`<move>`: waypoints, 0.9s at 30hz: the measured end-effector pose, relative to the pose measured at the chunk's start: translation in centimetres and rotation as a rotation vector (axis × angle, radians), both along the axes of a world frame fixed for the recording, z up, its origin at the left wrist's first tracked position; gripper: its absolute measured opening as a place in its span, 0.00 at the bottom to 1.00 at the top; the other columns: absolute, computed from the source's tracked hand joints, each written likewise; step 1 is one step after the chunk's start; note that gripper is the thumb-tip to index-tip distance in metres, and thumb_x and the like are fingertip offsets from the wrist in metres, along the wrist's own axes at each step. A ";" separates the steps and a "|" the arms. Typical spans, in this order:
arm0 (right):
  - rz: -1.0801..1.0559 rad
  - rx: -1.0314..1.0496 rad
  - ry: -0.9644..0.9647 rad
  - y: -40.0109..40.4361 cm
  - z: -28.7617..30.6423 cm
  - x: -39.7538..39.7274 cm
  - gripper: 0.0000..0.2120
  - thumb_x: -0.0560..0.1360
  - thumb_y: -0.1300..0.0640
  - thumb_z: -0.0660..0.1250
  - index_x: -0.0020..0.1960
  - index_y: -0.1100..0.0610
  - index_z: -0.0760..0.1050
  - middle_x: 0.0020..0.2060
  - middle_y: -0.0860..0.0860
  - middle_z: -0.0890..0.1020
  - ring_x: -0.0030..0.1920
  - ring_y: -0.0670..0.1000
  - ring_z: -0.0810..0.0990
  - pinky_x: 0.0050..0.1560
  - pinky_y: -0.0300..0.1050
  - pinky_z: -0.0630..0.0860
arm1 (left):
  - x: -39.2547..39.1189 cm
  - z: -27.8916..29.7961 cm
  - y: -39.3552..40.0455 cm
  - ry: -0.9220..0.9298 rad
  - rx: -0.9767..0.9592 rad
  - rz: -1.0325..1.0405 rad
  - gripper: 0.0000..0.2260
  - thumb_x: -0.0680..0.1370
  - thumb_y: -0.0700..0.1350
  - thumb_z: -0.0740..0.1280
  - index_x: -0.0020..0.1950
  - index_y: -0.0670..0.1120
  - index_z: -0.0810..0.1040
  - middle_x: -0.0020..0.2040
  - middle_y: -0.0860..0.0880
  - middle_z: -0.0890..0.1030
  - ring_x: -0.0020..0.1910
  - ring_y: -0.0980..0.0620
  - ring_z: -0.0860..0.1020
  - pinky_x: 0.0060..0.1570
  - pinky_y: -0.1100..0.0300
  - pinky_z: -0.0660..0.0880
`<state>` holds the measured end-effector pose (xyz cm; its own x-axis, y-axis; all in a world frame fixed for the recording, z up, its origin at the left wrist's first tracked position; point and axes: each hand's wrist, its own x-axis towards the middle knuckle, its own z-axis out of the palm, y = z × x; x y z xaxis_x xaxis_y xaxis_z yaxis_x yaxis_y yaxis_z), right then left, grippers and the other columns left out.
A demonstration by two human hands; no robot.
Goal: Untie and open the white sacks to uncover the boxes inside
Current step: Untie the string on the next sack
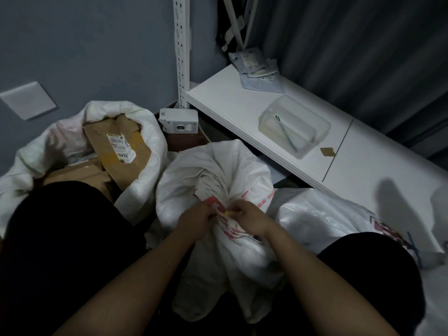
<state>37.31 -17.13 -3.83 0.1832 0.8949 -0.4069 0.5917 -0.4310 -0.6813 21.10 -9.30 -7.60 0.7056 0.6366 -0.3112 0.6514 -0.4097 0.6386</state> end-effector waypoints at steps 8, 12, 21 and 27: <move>-0.763 0.418 0.288 -3.0 5.7 5.6 0.07 0.78 0.68 0.63 0.51 0.63 0.79 0.34 0.51 0.79 0.29 0.40 0.75 0.34 0.34 0.74 | 3.3 3.2 1.2 -0.174 0.028 0.136 0.08 0.78 0.51 0.65 0.51 0.49 0.81 0.48 0.51 0.82 0.48 0.51 0.79 0.53 0.53 0.75; -0.893 0.580 0.291 -2.3 8.5 9.4 0.04 0.78 0.64 0.65 0.48 0.61 0.79 0.34 0.52 0.79 0.30 0.44 0.75 0.37 0.36 0.76 | 8.1 6.5 3.1 -0.254 0.108 0.110 0.09 0.78 0.49 0.65 0.53 0.47 0.81 0.50 0.49 0.83 0.49 0.50 0.79 0.54 0.56 0.74; -0.994 0.704 0.301 5.3 9.6 20.4 0.06 0.79 0.63 0.63 0.52 0.62 0.78 0.38 0.52 0.80 0.38 0.48 0.77 0.40 0.38 0.76 | 20.0 10.8 10.4 -0.341 0.182 0.068 0.06 0.78 0.44 0.63 0.48 0.47 0.80 0.49 0.48 0.82 0.50 0.49 0.78 0.52 0.56 0.74; -0.968 0.628 0.240 11.1 6.9 26.5 0.07 0.79 0.62 0.64 0.54 0.59 0.78 0.45 0.51 0.80 0.45 0.51 0.77 0.53 0.50 0.76 | 24.8 9.3 13.6 -0.409 0.118 0.140 0.10 0.78 0.40 0.61 0.52 0.50 0.80 0.53 0.50 0.81 0.52 0.51 0.78 0.57 0.56 0.73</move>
